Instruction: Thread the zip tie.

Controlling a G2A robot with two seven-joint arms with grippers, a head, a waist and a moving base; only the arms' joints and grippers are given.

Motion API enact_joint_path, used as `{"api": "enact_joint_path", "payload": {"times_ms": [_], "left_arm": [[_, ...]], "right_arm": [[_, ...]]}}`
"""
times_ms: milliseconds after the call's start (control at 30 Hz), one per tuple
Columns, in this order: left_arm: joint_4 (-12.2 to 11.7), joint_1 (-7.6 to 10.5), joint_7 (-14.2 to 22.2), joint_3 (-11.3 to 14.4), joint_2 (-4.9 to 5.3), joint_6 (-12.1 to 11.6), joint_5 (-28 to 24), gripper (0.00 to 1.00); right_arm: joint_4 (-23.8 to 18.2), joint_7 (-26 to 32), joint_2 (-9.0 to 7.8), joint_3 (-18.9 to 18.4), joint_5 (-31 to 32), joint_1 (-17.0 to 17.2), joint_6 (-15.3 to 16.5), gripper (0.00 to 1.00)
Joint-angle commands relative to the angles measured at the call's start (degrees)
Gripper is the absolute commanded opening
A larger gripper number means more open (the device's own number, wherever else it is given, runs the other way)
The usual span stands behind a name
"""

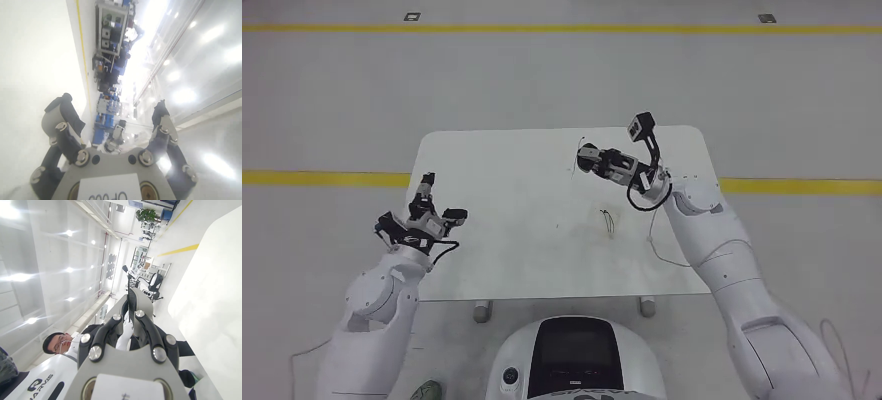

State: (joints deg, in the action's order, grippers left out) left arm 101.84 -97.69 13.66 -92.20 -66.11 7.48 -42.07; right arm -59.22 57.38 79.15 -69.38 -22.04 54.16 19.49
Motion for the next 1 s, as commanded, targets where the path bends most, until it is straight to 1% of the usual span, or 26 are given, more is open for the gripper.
{"api": "enact_joint_path", "payload": {"times_ms": [0,67,100,167,333,367,400,433,467,567,700,767,867,900,967], "left_arm": [[-0.78,0.43,5.26,-0.51,0.08,3.79,-6.02,1.00],[-1.83,1.08,9.51,-0.64,0.12,7.38,-11.07,1.00],[-2.39,1.76,11.85,-0.84,0.27,9.52,-12.14,1.00],[-2.45,2.20,9.13,-1.61,0.51,8.08,-7.40,1.00],[-2.45,2.20,9.13,-1.61,0.51,8.08,-7.40,1.00],[-2.45,2.20,9.13,-1.61,0.51,8.08,-7.40,1.00],[-2.43,2.37,9.11,-1.21,0.49,7.86,-6.93,1.00],[-2.37,2.62,10.02,-0.49,0.44,7.45,-7.06,1.00],[-2.59,2.83,10.63,-0.04,0.35,7.60,-8.42,1.00],[-2.22,4.05,12.84,1.06,0.14,9.07,-12.84,1.00],[-1.84,5.70,15.39,2.71,0.04,12.00,-16.53,1.00],[-1.77,6.29,16.27,3.76,0.01,12.00,-17.95,1.00],[-2.07,6.95,17.29,6.23,0.15,12.00,-20.58,1.00],[-1.89,7.07,17.20,6.60,0.33,12.00,-19.44,1.00],[-1.89,7.07,17.20,6.60,0.33,12.00,-19.44,1.00]], "right_arm": [[-1.07,-1.27,-0.08,-0.05,0.87,0.73,-0.01,0.00],[-1.78,-2.26,-0.12,-0.04,1.48,1.40,-0.01,0.00],[-1.47,-2.55,-0.12,0.34,2.04,1.81,-0.09,0.00],[-1.17,-4.18,-0.17,0.39,3.15,1.74,-0.35,0.00],[-1.17,-4.18,-0.17,0.39,3.15,1.74,-0.35,0.00],[-1.40,-4.90,-0.18,0.45,3.54,1.98,-0.54,0.00],[-2.08,-5.89,-0.25,0.69,4.98,2.24,-0.49,0.00],[-3.03,-7.16,-0.25,0.97,5.87,2.75,-0.01,0.00],[-3.73,-7.70,-0.18,1.22,5.54,3.20,-0.01,0.00],[-6.29,-10.05,0.02,1.75,5.85,4.30,-0.01,0.00],[-9.07,-13.11,0.37,2.36,7.34,5.63,-0.01,0.00],[-9.88,-14.02,0.53,2.60,8.18,6.03,-0.01,0.00],[-10.84,-15.43,0.81,2.97,9.14,6.82,-0.01,0.00],[-11.64,-16.11,0.83,2.93,10.72,6.87,-0.01,0.00],[-11.64,-16.11,0.83,2.93,10.72,6.87,-0.01,0.00]]}}
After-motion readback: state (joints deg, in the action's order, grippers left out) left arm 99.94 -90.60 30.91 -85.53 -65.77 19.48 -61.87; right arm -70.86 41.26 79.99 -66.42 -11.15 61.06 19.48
